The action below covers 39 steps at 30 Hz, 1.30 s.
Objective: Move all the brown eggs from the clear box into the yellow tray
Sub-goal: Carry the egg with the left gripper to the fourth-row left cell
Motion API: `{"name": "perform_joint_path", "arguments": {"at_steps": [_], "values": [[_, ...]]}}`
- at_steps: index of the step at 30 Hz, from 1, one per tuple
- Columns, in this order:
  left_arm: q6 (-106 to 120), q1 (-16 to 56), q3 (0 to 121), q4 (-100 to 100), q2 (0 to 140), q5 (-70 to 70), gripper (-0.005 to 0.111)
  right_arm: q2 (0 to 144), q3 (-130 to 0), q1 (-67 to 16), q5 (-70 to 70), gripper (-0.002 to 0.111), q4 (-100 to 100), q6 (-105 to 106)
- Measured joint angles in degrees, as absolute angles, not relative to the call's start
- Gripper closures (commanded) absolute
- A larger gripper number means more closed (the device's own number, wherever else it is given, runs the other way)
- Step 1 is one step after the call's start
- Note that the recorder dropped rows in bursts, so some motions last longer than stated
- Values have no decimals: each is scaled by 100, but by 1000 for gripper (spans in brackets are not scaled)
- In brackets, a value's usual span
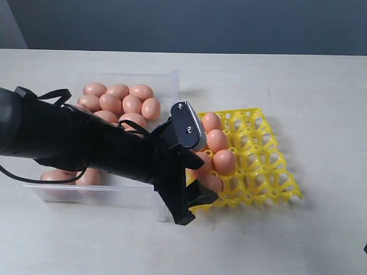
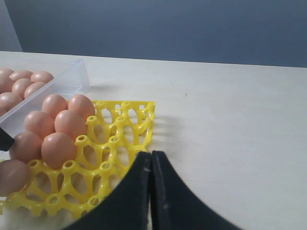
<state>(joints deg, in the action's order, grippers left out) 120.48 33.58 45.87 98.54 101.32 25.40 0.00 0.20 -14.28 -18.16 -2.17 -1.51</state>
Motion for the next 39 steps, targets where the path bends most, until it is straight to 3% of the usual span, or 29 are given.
{"name": "perform_joint_path", "arguments": {"at_steps": [4,6,8,9,12,14,20,39], "values": [[12048,3358,4587,9874,10057,2538,60,0,20,-1428,-1816,107,-217,-151],[12048,3358,4587,9898,9884,2538,75,0,20,-1428,-1816,107,-217,-151],[12048,3358,4590,9908,9662,2538,104,0,20,-1428,-1816,107,-217,-151],[12048,3358,4600,9908,9510,2626,106,0,20,-1428,-1816,107,-217,-151],[11991,3383,4600,9943,9405,3169,105,0,20,-1428,-1816,107,-217,-151],[11478,3418,4600,9814,9451,2825,105,0,20,-1428,-1816,107,-217,-151],[9152,3418,4600,7407,9711,2184,105,0,20,-1428,-1816,107,-217,-151],[9041,3427,4687,7344,10184,2311,105,0,20,-1428,-1816,107,-217,-151]]}}
